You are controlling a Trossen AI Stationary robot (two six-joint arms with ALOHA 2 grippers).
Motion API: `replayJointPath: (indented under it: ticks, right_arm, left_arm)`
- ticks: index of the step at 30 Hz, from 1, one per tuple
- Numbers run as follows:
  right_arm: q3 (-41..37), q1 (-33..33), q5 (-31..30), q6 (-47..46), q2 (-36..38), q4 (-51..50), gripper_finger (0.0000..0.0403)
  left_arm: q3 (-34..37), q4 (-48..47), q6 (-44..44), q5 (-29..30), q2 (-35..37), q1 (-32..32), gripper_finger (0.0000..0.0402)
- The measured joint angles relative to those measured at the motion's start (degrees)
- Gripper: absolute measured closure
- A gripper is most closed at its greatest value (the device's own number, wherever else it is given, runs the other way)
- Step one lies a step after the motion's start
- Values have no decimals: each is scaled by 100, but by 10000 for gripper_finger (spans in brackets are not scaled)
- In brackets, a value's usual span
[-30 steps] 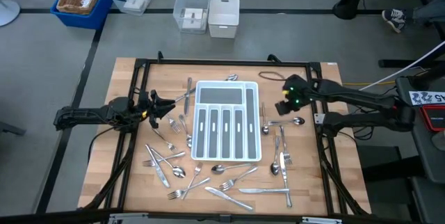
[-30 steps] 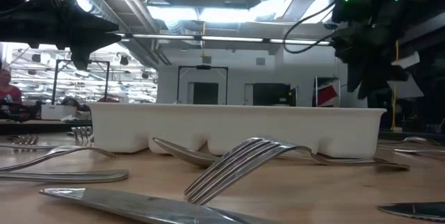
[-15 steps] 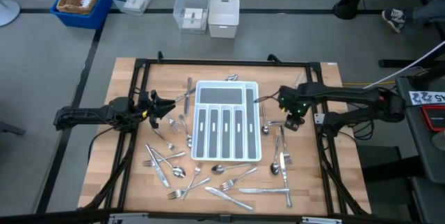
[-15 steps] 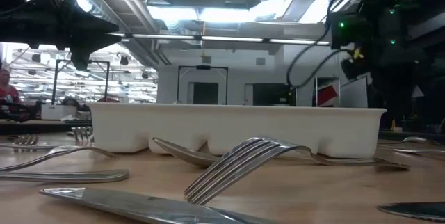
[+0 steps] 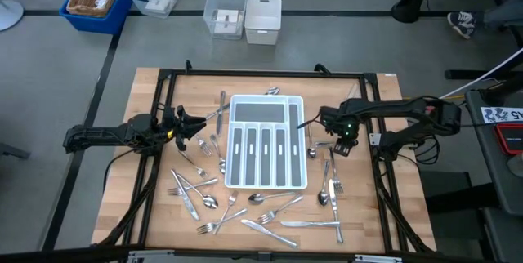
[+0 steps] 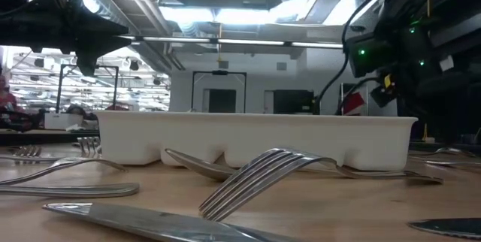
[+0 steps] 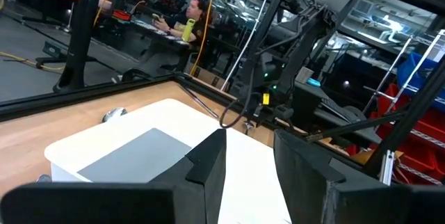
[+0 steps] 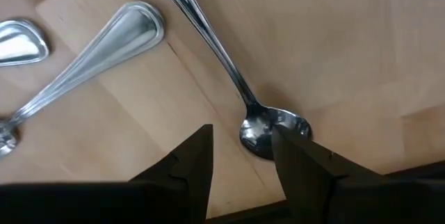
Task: Sort silverware
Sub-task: Put the silver spoon into the white cutlery tray
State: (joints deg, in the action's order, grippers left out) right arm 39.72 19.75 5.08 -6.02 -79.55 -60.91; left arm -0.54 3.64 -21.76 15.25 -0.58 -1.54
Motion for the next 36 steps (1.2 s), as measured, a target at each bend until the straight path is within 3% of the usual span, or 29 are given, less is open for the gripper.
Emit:
replayJointPath:
  ticks: [8,12,28,36]
  right_arm:
    - [216,0,126,138,-30,136,251]
    - [346,1,-265,657,-27,257,251]
    - [219,15,-18,2043,-38,277,251]
    - [219,11,-145,2178,-503,382,251]
  left_arm:
    - [0,0,-29,3,0,1,290]
    - [0,-2,-33,59,0,0,290]
    - [0,0,-79,66,0,0,290]
    - [0,0,-81,66,0,0,290]
